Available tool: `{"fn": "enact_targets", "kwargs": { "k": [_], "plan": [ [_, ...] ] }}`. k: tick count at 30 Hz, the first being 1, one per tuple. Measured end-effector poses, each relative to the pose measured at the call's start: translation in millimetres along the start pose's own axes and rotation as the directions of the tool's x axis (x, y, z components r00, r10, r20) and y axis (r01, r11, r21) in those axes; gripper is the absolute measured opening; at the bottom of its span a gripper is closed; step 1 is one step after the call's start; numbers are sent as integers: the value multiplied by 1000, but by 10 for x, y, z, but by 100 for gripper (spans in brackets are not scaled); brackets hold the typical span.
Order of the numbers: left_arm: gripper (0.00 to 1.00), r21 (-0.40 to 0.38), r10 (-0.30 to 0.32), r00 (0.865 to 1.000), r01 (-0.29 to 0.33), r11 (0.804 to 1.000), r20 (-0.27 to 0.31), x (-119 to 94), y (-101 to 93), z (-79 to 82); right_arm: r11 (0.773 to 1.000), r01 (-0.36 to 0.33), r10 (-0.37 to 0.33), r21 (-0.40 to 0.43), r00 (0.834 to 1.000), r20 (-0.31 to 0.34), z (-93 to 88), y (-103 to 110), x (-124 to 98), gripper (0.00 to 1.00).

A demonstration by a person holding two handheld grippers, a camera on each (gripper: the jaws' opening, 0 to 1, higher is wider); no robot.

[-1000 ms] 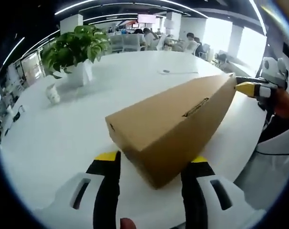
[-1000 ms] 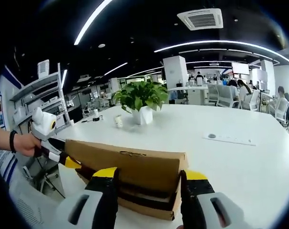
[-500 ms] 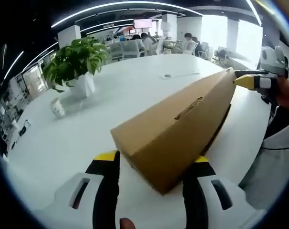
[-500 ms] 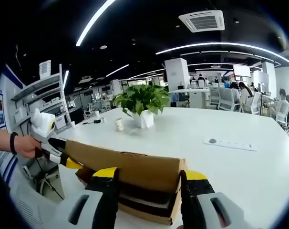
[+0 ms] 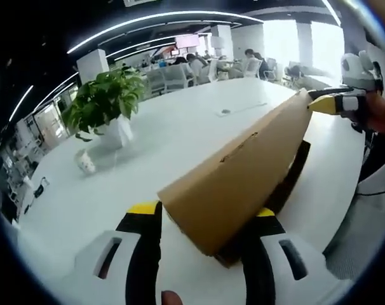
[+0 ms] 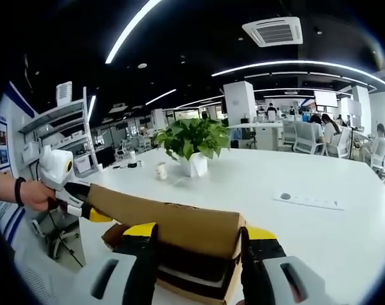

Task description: Operate the shoe box by opening the lid, removing the specified soft item, and placing it in the target area until the item is outside and the box remains undamaged.

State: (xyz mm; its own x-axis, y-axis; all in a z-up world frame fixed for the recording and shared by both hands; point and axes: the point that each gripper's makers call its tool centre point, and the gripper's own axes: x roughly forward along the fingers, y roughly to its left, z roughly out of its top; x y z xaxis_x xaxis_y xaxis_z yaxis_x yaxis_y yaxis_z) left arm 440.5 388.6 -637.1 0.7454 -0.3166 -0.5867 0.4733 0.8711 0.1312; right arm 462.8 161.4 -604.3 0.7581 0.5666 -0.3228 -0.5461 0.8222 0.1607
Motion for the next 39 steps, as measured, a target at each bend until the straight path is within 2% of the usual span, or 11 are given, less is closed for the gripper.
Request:
{"fn": "enact_targets", "kwargs": {
  "k": [6,16,23,39],
  "plan": [
    [48,15,-6,1000,5,1000,10,-1,29,69,998,-42,42,-36,999,11,42,-20,-9,49],
    [47,15,-29,1000,29,999,5,5,55,99,984,-116,114,-136,993,-24,19,-32,-39,44],
    [48,37,-40,999,40,999,16,27,52,184,968,-96,80,-233,994,-77,-68,-124,-7,34],
    [46,29,-47,998,46,999,28,43,91,274,971,28,-34,-236,999,-23,66,-344,109,12]
  ]
}}
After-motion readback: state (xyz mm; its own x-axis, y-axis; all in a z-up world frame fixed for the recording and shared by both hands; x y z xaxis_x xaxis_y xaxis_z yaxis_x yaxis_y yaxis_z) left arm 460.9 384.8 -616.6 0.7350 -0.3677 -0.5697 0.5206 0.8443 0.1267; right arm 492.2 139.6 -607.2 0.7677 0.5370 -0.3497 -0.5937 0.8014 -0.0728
